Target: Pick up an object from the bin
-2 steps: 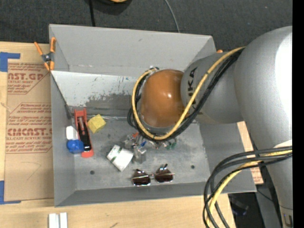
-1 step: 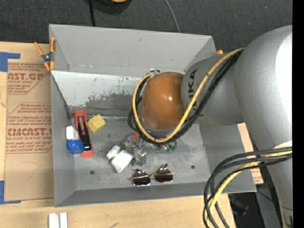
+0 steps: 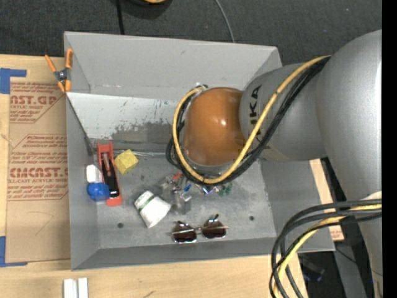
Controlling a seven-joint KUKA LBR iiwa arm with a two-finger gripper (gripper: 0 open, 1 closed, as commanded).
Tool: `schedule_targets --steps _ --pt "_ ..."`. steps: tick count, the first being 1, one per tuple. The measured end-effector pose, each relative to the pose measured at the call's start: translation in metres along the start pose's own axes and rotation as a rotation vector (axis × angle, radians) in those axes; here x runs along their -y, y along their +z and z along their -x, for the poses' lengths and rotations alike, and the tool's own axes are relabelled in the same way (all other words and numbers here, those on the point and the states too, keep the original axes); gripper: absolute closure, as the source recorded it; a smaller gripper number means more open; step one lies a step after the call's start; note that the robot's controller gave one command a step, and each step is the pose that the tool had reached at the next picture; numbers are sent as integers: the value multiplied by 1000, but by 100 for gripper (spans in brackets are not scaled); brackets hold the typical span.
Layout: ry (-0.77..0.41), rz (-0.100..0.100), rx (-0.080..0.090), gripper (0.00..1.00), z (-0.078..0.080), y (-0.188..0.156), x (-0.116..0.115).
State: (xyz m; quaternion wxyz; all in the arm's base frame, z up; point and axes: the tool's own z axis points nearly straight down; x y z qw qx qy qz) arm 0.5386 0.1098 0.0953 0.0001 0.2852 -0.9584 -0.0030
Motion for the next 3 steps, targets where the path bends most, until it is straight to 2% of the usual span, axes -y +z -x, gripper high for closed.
schedule_targets --steps 1,2,3 --pt "-17 1 5 0 -9 3 -8" --pt "-22 2 5 0 -13 13 -10" --pt "-245 2 7 100 23 17 -40"
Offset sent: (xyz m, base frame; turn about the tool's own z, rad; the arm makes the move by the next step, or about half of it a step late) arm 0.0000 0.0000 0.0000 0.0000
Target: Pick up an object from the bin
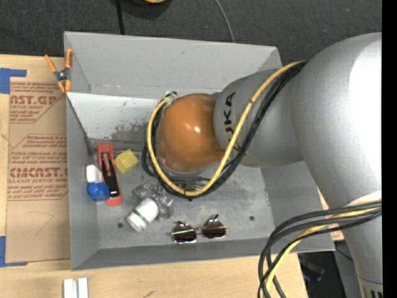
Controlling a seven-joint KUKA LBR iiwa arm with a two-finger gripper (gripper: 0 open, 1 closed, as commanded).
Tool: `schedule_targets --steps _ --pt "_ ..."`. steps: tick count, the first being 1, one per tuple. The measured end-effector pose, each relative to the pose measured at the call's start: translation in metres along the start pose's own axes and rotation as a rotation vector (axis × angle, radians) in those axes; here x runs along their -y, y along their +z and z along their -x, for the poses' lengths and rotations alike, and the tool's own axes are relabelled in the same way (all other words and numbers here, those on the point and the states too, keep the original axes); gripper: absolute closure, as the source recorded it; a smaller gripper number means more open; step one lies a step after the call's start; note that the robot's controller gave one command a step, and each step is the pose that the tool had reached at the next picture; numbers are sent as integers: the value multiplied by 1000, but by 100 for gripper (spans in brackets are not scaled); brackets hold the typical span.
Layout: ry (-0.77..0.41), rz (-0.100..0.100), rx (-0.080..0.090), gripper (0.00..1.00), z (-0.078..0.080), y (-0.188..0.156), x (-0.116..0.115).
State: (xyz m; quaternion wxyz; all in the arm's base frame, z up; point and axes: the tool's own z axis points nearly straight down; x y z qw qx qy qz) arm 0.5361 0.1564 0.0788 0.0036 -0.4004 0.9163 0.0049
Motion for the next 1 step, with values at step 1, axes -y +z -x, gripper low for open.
schedule_targets --steps 1 --pt "0 0 0 100 0 0 0"
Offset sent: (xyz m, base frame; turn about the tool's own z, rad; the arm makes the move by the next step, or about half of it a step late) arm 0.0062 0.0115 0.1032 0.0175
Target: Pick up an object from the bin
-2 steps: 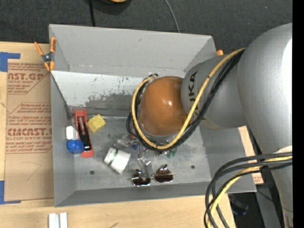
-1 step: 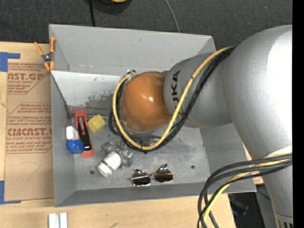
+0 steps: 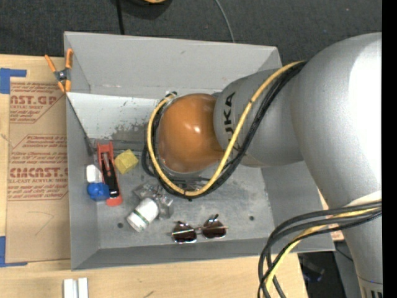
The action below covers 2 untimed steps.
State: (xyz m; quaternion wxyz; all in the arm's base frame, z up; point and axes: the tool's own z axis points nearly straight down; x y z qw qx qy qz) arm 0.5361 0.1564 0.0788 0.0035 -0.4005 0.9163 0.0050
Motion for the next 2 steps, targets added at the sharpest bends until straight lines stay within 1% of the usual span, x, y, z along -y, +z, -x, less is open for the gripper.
schedule_targets --steps 1,2 --pt "8 4 -6 100 4 -44 -3" --pt "-14 -1 3 100 20 -82 -1"
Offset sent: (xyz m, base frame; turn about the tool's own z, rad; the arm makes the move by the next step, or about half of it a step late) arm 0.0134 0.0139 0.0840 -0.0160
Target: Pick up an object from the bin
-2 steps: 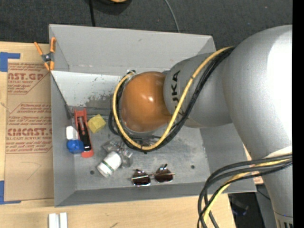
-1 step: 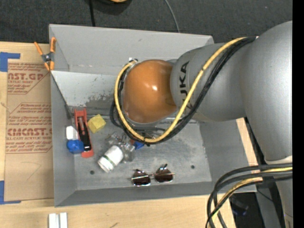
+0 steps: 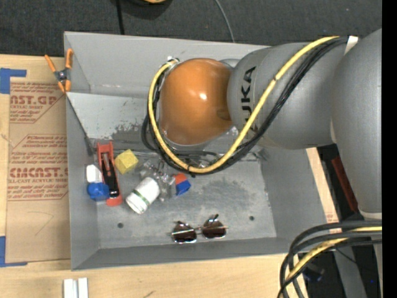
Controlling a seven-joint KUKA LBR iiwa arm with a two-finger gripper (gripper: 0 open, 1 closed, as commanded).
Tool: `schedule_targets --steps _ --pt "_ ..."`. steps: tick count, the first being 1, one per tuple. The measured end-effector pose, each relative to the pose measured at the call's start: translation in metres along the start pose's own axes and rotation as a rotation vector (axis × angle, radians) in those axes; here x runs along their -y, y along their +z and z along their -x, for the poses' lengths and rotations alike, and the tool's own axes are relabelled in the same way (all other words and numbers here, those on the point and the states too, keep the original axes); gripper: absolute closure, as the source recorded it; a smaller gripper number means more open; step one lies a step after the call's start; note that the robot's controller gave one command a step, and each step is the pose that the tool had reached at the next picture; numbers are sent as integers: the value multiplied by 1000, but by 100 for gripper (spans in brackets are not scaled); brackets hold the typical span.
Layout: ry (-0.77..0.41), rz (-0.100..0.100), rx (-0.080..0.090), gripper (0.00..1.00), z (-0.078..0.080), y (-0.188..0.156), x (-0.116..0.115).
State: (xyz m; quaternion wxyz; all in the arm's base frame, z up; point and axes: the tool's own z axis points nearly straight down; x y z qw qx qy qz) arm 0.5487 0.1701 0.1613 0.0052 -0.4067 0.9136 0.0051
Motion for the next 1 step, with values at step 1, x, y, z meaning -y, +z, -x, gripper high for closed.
schedule_targets --steps 1 --pt "-39 5 -5 100 -23 -124 -1"
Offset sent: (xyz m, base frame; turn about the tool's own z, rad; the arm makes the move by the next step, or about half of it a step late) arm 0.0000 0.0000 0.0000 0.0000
